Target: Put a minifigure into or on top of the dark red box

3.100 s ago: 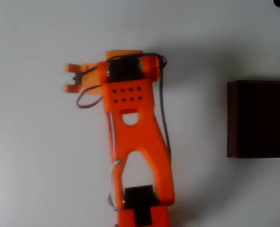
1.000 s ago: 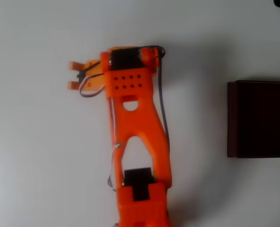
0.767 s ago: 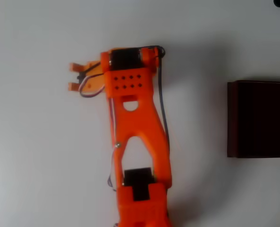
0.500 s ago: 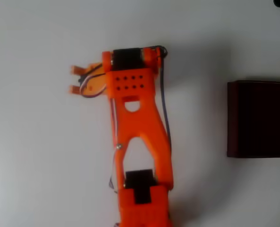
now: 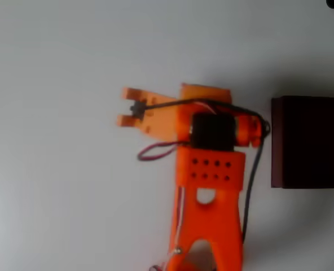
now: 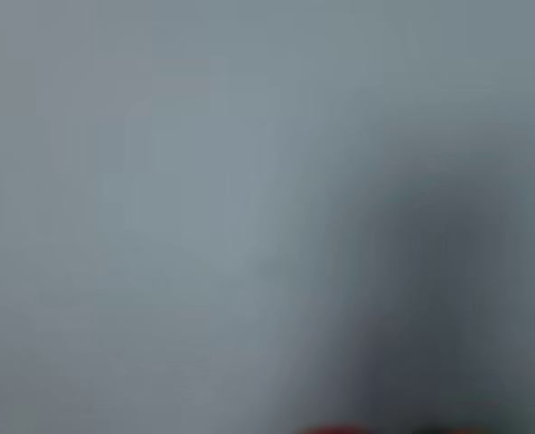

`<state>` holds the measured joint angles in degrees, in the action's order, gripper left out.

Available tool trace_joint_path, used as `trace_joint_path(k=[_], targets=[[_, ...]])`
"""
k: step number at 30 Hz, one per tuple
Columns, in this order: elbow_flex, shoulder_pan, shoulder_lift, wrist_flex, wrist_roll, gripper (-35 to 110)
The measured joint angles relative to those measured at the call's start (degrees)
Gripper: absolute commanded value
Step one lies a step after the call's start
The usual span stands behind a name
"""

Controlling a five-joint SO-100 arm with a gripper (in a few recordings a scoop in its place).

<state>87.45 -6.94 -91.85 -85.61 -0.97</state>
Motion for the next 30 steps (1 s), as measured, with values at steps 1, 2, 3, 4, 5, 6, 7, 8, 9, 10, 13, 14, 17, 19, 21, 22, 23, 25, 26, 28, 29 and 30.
trace_joint_path(k=[1, 2, 3, 4, 5, 6, 7, 8, 9, 10, 13, 14, 17, 19, 21, 22, 23, 25, 26, 28, 29, 30], targets=[[2.9, -1.7, -2.5, 0.7, -0.2, 0], [5.6, -3.9, -5.1, 1.5, -0.2, 0], [8.2, -5.8, -7.9, 2.3, -0.5, 0], [10.5, -7.3, -10.8, 2.7, -0.8, 0], [12.2, -8.7, -13.5, 3.3, -1.5, 0], [13.8, -9.9, -16.0, 4.1, -2.2, 0], [16.3, -11.3, -18.7, 4.6, -2.8, 0], [18.2, -12.7, -20.5, 5.4, -3.9, 0], [20.5, -13.9, -22.3, 6.5, -5.3, 0], [22.9, -15.2, -24.1, 8.0, -6.4, 0], [29.3, -18.2, -28.7, 11.8, -10.7, 0], [30.5, -18.5, -29.4, 12.7, -10.8, 0], [33.8, -20.5, -32.6, 15.1, -13.6, 0], [36.0, -22.3, -34.6, 17.0, -14.3, 0], [36.4, -24.8, -35.2, 18.2, -14.7, 0], [36.4, -26.0, -35.2, 19.2, -14.7, 0], [36.4, -26.3, -35.2, 20.1, -15.1, 0], [36.4, -27.4, -34.9, 21.4, -15.6, 0], [36.5, -27.8, -34.8, 22.2, -15.7, 0], [36.5, -28.7, -34.5, 24.1, -15.7, 0], [36.5, -29.3, -34.1, 25.5, -15.7, 0], [36.4, -29.9, -32.3, 27.3, -15.7, 0]])
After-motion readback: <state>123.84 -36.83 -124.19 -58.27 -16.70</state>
